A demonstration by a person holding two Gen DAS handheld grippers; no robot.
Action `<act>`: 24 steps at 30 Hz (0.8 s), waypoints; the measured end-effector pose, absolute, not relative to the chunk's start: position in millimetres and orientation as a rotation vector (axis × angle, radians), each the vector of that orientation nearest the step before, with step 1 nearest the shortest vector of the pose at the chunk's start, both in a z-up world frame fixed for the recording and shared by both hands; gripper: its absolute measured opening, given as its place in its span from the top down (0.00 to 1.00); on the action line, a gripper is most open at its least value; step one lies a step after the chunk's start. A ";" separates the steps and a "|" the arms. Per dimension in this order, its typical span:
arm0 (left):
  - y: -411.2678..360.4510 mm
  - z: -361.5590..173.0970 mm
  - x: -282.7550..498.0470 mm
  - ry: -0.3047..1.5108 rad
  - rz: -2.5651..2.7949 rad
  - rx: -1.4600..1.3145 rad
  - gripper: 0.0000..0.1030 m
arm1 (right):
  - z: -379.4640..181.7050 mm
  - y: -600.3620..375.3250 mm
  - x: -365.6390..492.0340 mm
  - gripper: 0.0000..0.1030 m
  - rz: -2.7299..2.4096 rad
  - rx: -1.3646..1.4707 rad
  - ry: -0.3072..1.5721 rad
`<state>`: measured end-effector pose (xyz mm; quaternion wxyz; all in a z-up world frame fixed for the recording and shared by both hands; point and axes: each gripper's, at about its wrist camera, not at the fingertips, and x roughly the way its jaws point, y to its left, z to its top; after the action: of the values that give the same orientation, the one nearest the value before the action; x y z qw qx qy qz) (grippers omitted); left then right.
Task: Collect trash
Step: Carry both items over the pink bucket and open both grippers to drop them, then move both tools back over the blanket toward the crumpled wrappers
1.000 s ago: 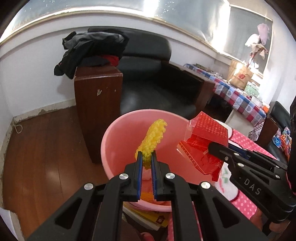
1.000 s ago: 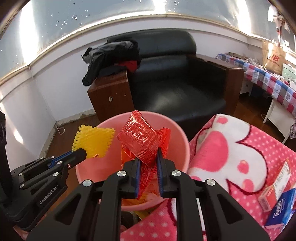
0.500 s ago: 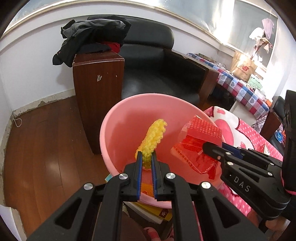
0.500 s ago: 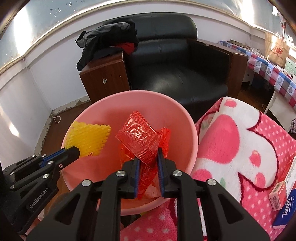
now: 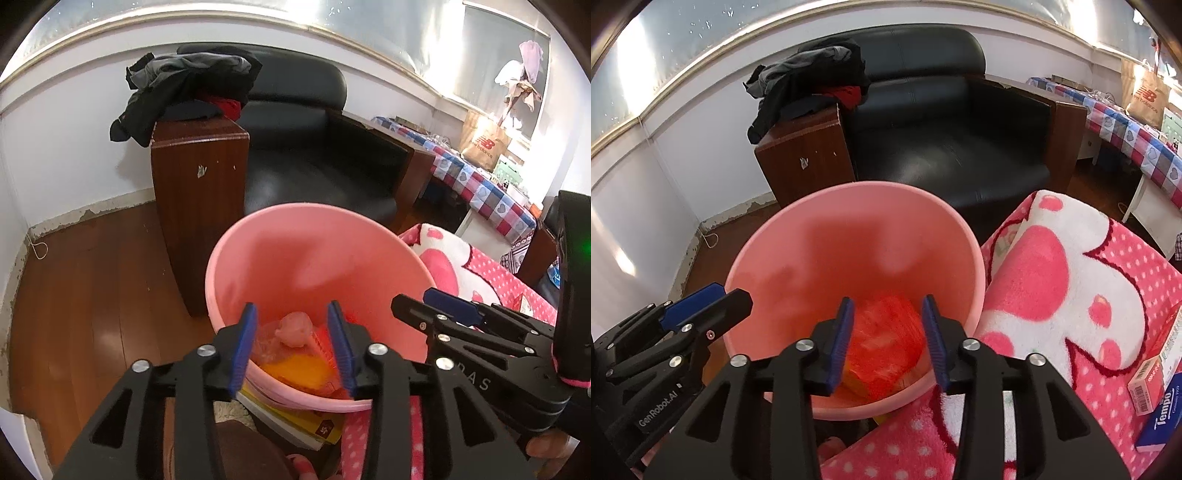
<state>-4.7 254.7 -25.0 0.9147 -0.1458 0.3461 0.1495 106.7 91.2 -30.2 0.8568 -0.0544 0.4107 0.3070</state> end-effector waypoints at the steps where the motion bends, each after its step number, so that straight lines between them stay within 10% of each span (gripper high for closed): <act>1: 254.5 -22.6 -5.8 0.706 0.309 -0.301 0.60 | -28.7 90.6 106.3 0.58 0.645 -0.114 0.859; 24: 199.8 25.0 -21.2 0.630 0.208 -0.259 0.56 | 10.1 8.9 62.6 0.58 0.551 -0.074 0.776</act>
<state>-21.2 199.8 25.0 0.9372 -0.1270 0.3083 0.1020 62.6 8.9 10.1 0.8882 -0.0356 0.3736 0.2651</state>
